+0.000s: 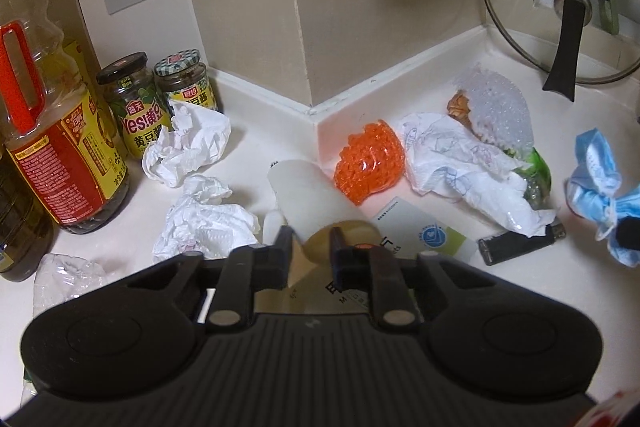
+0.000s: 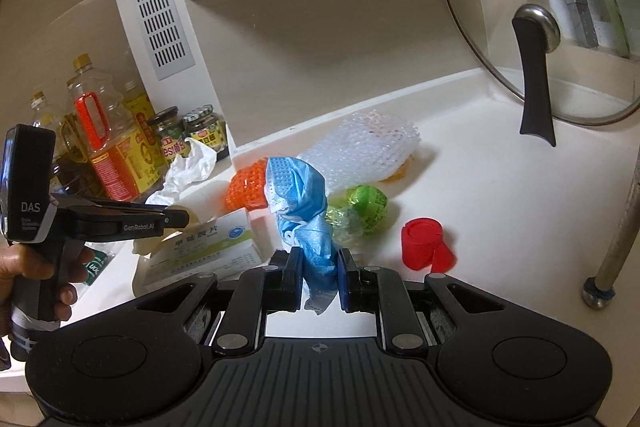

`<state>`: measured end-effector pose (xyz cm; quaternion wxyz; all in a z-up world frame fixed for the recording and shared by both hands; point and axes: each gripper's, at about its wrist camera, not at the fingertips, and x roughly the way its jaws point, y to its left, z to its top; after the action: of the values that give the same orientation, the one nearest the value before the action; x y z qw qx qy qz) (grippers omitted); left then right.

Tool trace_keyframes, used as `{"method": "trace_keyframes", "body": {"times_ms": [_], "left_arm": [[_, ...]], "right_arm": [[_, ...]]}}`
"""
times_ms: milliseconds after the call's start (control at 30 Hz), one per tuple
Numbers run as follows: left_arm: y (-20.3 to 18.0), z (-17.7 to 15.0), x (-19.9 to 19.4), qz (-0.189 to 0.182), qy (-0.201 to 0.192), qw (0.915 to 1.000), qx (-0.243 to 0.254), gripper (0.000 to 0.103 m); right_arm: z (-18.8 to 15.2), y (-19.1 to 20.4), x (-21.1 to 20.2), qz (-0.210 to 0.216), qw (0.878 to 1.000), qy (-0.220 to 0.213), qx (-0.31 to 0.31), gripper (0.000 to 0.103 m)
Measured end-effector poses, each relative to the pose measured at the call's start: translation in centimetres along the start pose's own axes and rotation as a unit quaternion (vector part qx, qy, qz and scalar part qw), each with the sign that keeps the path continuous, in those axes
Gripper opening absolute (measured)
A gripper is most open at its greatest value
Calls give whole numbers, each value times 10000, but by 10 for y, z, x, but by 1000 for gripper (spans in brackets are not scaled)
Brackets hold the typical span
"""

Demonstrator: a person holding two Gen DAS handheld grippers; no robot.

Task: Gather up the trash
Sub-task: 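Grasp the white paper cup with the left tool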

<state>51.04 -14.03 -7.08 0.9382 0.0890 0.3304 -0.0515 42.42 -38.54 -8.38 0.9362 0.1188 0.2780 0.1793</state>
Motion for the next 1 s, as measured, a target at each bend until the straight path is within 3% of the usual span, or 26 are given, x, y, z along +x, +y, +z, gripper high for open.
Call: {"method": "trace_keyframes", "body": {"times_ms": [233,467,1000], "left_arm": [[4,1,-9,103,-363,9993,-29,3],[15,1,-29,48,-594,9981,-164,2],[55,-28,-114,-398,-877,9913,-901,2]], "right_arm": [[-2,-2,1,-52,10000,23,46,17],[0,4,0,-69,10000,-13,47,17],[-11,46,-25,-47,9999,-88,-20,17]]}}
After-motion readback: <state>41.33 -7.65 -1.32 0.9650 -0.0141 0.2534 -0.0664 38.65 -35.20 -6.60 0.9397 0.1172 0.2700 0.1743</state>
